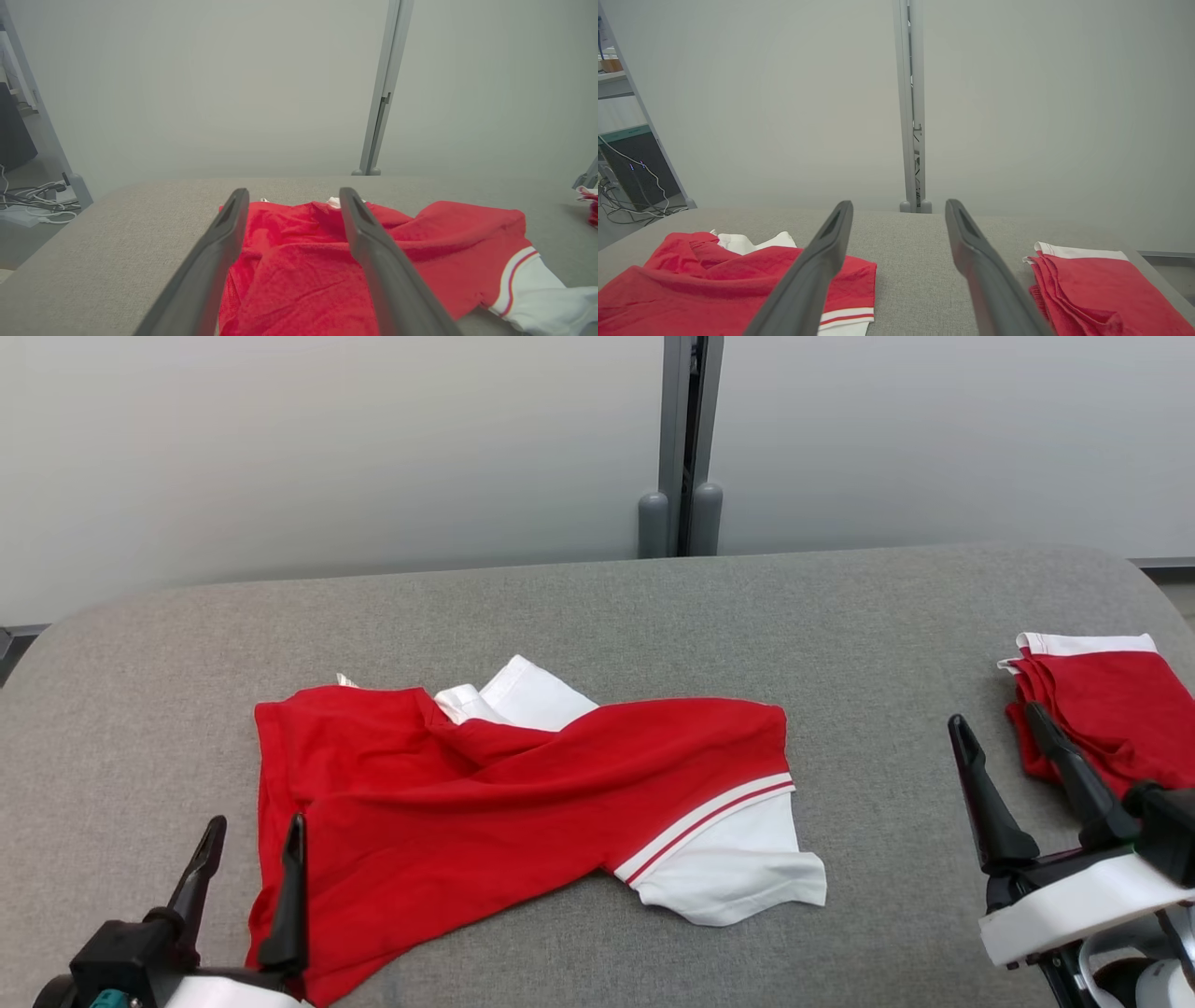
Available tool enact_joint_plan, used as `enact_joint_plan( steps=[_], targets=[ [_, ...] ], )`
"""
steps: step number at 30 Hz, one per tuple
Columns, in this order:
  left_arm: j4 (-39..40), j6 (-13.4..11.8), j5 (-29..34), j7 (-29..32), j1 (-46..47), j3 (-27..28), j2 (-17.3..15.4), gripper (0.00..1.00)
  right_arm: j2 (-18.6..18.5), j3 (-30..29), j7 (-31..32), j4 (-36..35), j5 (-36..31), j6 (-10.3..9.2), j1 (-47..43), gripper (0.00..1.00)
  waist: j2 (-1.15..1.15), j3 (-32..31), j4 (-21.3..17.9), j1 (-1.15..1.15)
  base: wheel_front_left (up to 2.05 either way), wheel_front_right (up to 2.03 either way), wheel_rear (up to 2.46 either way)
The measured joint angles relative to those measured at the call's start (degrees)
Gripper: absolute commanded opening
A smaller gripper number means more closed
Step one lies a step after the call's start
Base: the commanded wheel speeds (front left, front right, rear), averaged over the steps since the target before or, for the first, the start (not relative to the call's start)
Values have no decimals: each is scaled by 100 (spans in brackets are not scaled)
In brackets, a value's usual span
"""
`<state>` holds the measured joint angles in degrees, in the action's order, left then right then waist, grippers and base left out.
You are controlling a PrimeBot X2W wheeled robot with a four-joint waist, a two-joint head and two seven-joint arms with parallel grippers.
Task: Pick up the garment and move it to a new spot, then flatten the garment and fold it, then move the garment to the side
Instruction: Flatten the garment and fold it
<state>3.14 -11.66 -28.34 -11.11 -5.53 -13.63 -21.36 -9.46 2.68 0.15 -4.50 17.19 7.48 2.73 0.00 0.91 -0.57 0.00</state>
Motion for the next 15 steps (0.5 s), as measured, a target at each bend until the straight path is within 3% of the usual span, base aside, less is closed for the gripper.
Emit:
enact_joint_plan(
  steps=[15],
  targets=[
    [91, -100, -44, 100, -252, -29, -66, 100, 55, -147, 85, 66, -47, 0, -229, 100, 0, -184, 23, 0, 0, 0, 0]
  ],
)
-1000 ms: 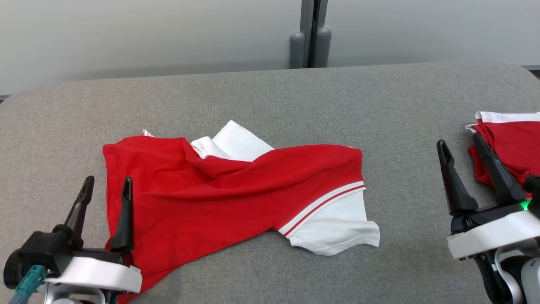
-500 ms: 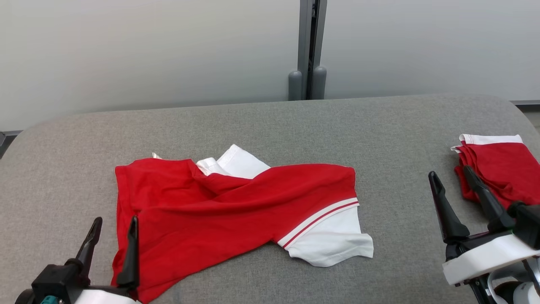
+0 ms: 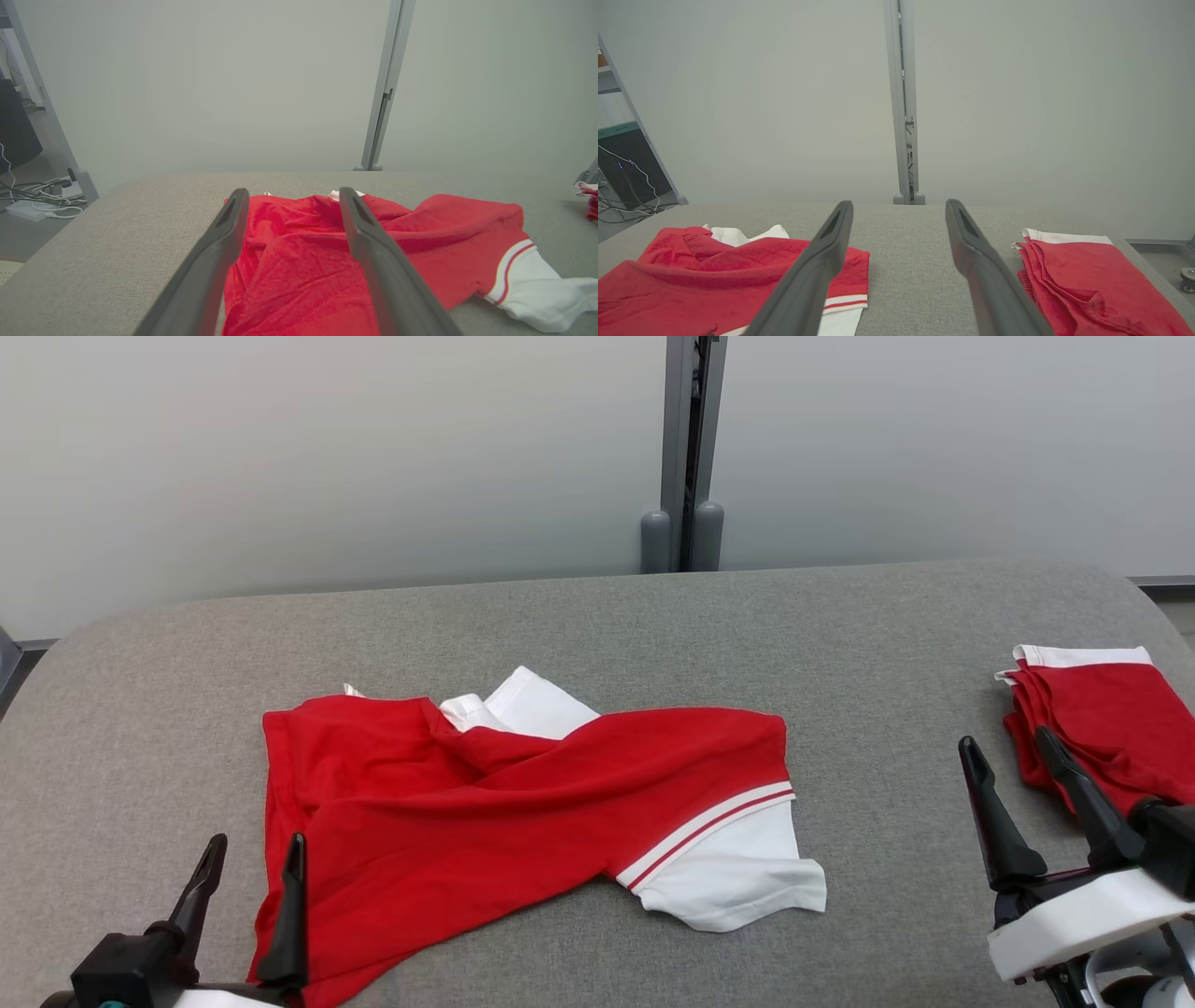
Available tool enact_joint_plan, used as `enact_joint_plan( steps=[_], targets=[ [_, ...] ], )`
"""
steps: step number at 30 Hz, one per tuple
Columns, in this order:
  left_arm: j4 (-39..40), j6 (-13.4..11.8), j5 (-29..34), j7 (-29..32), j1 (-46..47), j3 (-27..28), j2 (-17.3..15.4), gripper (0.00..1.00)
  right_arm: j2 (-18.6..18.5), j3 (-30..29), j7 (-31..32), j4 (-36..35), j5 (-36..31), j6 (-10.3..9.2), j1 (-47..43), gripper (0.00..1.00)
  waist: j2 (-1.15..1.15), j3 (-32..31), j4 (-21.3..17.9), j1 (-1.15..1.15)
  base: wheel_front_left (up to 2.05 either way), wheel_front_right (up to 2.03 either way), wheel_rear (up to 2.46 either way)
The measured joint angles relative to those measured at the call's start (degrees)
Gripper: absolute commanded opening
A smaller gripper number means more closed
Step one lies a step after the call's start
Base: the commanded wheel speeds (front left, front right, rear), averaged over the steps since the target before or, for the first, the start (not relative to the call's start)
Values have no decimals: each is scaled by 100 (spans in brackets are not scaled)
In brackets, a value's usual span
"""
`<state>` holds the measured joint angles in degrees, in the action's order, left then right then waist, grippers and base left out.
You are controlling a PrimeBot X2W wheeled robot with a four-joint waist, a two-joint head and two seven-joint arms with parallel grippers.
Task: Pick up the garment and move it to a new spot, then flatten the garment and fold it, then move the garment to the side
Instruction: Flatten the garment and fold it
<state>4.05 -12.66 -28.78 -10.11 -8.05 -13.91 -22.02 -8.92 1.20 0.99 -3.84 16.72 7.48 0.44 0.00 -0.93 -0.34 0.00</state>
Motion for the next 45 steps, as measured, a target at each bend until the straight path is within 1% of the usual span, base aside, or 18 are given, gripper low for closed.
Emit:
enact_joint_plan(
  steps=[11, 14, 18, 23, 30, 34, 39, 40, 41, 42, 43, 45],
  targets=[
    [21, -10, -11, -21, 10, -9, -21, 100, 9, -33, 49, 0, 2, 0, -8, 100, 0, 30, 26, 0, 0, 0, 0],
    [-56, 8, -141, 142, 55, -12, -26, 100, 15, -20, 86, -27, 10, 0, -6, 100, 0, 82, 52, 0, 0, 0, 0],
    [-358, 110, -387, 455, 69, -40, -32, 100, 15, 38, 103, -74, 24, 0, 37, 100, 0, 243, 64, 0, 0, 0, 0],
    [-939, 305, -725, 745, 72, -69, 9, 100, 43, 91, 107, -67, 40, 0, 106, 100, 0, 476, 71, 0, 0, 0, 0],
    [-1782, 527, -1042, 791, 185, 13, 64, 100, 52, 129, 93, -38, 48, 0, 244, 100, 0, 736, 66, 0, 0, 0, 0],
    [-2000, 639, -1126, 782, 269, 11, 87, 100, 48, 127, 90, -13, 54, 0, 258, 100, 0, 782, 65, 0, 0, 0, 0],
    [-2194, 714, -1223, 805, 302, 15, 107, 100, 59, 157, 82, 38, 94, 0, 271, 100, 0, 815, 91, 0, 0, 0, 0],
    [-2224, 721, -1234, 783, 330, 21, 111, 93, 59, 160, 81, 43, 100, 0, 277, 100, 0, 822, 93, 0, 0, 0, 0],
    [-2243, 758, -1247, 762, 364, 23, 110, 72, 58, 163, 81, 45, 100, 0, 282, 100, 0, 828, 95, 0, 0, 0, 0],
    [-2249, 775, -1262, 756, 388, 24, 107, 37, 59, 167, 80, 46, 102, 0, 286, 100, 0, 835, 95, 0, 0, 0, 0],
    [-2252, 812, -1267, 748, 393, 24, 101, 0, 58, 170, 80, 51, 110, 0, 288, 100, 0, 842, 95, 0, 0, 0, 0],
    [-2267, 821, -1267, 713, 396, 21, 91, 0, 57, 169, 80, 66, 110, 0, 296, 100, 0, 852, 95, 0, 0, 0, 0]
  ],
)
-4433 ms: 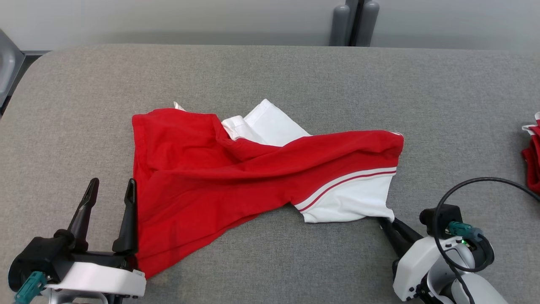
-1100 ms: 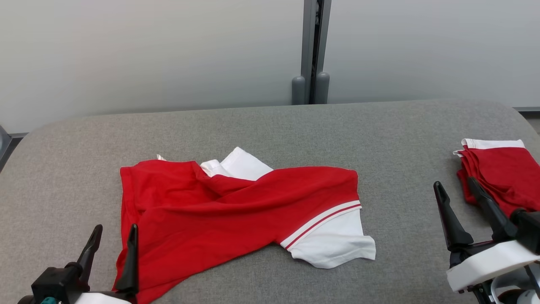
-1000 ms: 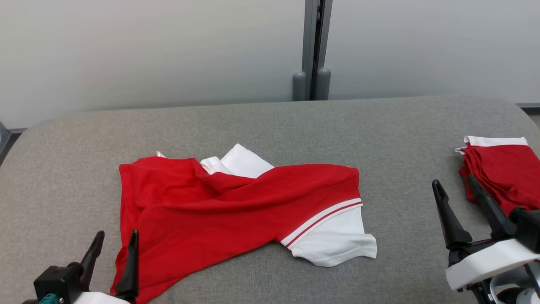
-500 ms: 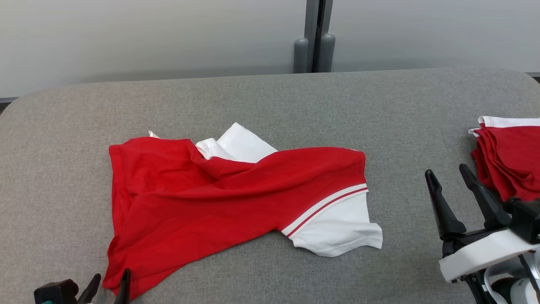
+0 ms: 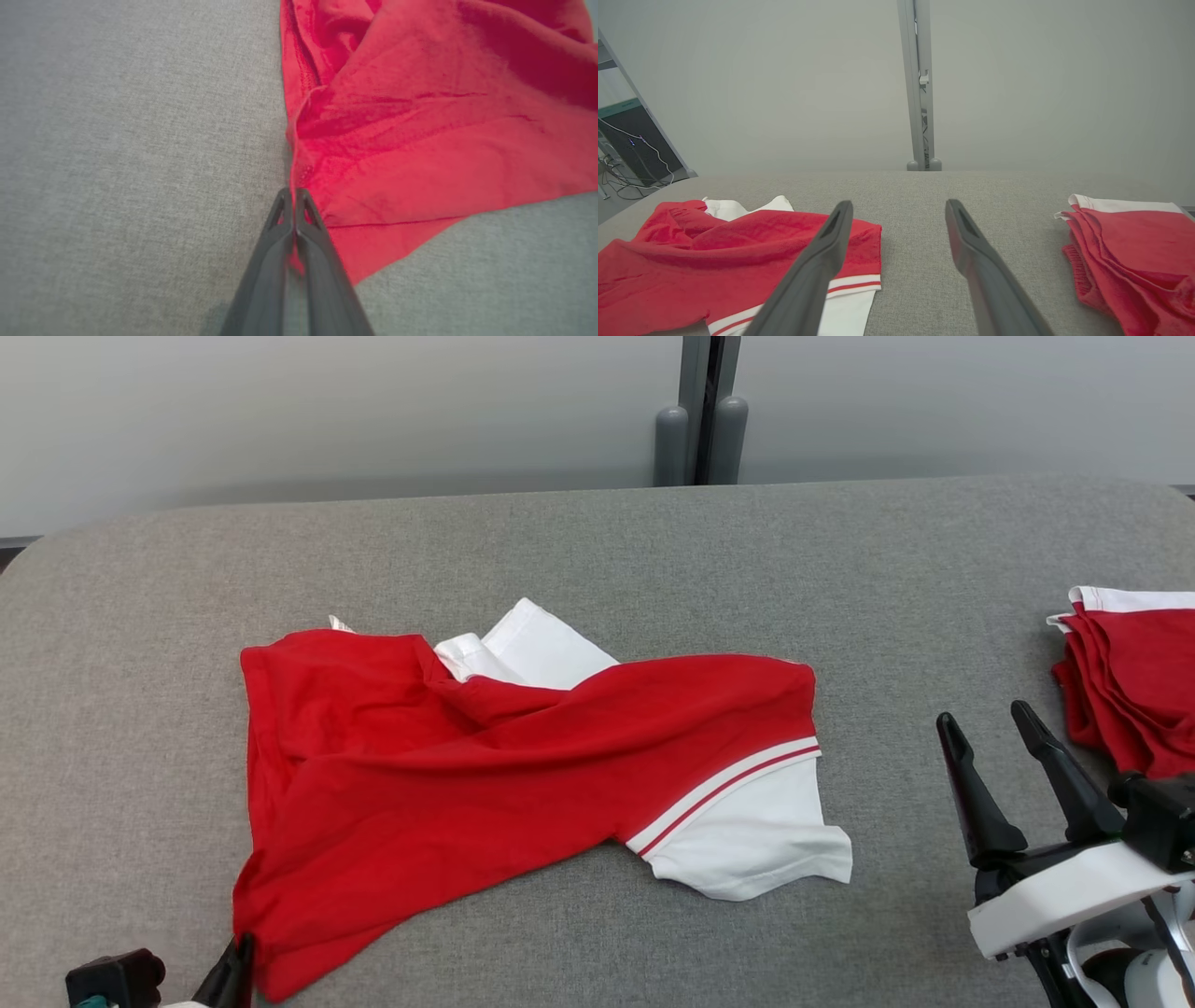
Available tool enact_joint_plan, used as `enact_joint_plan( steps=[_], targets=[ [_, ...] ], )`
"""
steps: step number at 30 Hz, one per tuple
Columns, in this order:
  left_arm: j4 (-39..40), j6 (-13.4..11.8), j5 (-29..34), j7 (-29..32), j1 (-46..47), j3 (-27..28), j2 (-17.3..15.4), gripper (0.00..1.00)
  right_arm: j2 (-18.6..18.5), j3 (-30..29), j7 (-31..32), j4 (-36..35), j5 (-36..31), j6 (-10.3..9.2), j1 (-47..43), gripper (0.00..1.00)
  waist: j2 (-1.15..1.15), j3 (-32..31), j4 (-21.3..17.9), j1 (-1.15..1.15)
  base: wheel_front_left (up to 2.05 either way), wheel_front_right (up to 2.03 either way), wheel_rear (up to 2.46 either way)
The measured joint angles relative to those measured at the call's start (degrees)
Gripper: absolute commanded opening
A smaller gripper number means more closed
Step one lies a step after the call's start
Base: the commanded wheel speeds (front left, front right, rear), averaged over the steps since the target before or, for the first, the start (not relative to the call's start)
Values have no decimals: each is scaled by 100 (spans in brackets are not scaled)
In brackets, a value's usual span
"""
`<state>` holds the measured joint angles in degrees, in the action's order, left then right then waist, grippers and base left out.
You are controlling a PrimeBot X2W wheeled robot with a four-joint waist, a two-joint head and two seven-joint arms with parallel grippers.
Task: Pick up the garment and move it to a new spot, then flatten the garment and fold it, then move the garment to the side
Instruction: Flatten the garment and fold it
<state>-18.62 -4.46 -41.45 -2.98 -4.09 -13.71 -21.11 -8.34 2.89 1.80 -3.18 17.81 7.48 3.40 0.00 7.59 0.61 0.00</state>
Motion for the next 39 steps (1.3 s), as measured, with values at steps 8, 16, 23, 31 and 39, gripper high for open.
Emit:
enact_joint_plan(
  steps=[8, 16, 23, 31, 39],
  targets=[
    [178, -16, 102, -108, 98, 2, -135, 0, -47, 143, 175, 216, -29, 0, -63, 100, 0, 53, 47, 0, 0, 0, 0],
    [421, -97, 180, -116, 219, -26, -163, 0, 46, 646, 205, 1128, 220, 0, -220, 100, 0, 236, 107, 0, 0, 0, 0],
    [476, -118, 209, -118, 294, -54, -169, 0, 13, 1069, 97, 1989, 422, 0, 112, 100, 0, 364, 110, 0, 0, 0, 0],
    [486, -118, 245, -263, 369, -69, -162, 0, -69, 1485, -176, 2532, 758, 0, 557, 0, 0, 409, 166, 0, 0, 0, 0],
    [886, -224, 389, -431, 564, -55, -200, 0, -339, 1640, -500, 2273, 1085, 0, 699, 0, 0, 353, 171, 0, 0, 0, 0]
  ],
)
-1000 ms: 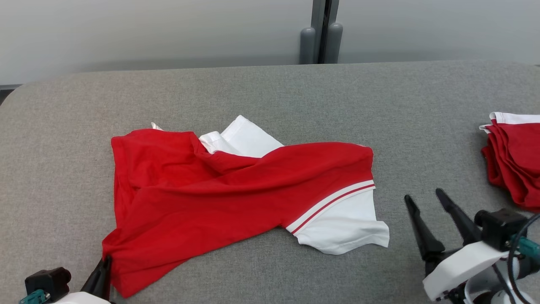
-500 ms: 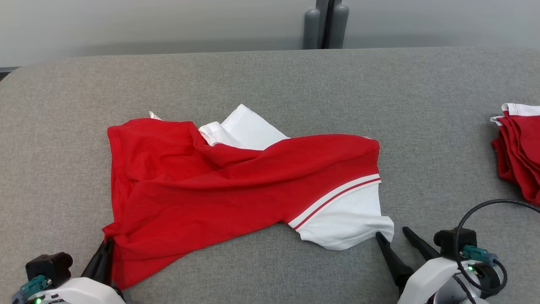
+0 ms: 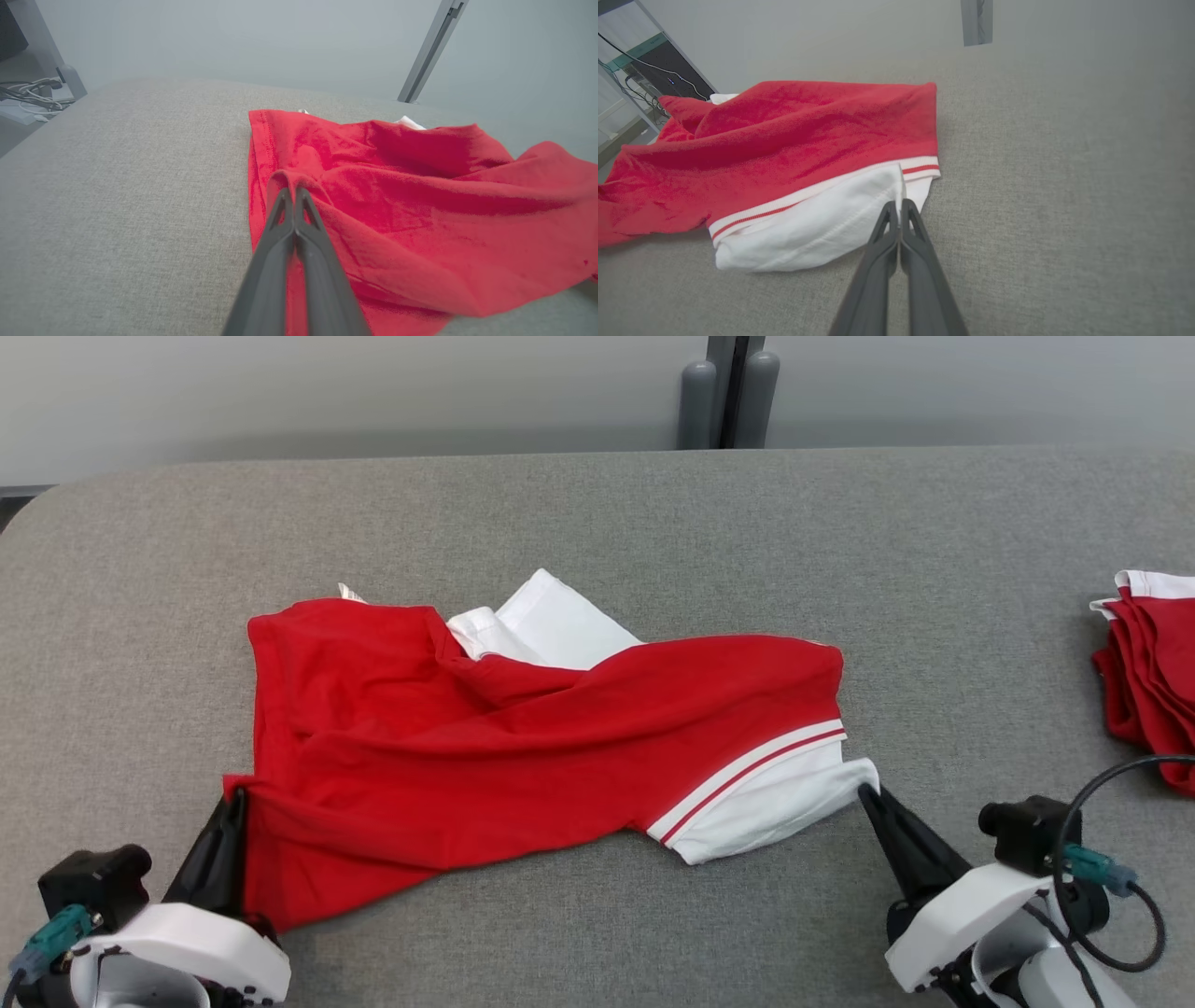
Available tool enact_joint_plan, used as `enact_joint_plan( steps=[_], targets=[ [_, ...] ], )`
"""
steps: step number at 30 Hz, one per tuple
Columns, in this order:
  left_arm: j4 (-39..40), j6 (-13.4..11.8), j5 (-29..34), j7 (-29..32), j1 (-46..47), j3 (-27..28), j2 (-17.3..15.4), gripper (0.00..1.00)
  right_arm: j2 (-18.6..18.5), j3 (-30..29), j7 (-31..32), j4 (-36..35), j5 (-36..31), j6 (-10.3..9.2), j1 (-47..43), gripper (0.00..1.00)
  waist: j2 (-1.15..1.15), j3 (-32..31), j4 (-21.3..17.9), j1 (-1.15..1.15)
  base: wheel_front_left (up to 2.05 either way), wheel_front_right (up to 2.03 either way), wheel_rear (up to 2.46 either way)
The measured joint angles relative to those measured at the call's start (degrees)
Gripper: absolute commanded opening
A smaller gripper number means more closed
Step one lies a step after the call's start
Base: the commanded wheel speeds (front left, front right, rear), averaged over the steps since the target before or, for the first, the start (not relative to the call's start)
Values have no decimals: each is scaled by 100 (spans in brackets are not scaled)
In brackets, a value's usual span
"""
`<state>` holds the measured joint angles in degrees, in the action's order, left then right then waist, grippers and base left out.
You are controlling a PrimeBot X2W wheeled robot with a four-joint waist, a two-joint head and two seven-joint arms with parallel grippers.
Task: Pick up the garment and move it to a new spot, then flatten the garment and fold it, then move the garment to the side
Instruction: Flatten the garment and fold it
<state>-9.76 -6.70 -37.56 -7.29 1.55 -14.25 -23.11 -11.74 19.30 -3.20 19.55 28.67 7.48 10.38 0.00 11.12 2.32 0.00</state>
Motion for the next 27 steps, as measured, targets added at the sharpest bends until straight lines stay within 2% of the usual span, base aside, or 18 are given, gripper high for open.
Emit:
enact_joint_plan(
  steps=[11, 20, 27],
  targets=[
    [781, -120, 136, 202, 842, 20, -118, 0, -316, -392, -466, -1256, -112, 0, 539, 0, 0, -228, -217, 0, 0, 0, 0],
    [1239, -21, 221, 447, 1648, 37, -353, 0, -491, -1193, -277, -2254, -282, 0, 1211, 0, 0, -340, -361, 0, 0, 0, 0],
    [1634, 68, 291, 627, 2451, -10, -412, 0, -645, -1649, -23, -2661, -394, 0, 2006, 0, 0, -531, -379, 0, 0, 0, 0]
  ],
)
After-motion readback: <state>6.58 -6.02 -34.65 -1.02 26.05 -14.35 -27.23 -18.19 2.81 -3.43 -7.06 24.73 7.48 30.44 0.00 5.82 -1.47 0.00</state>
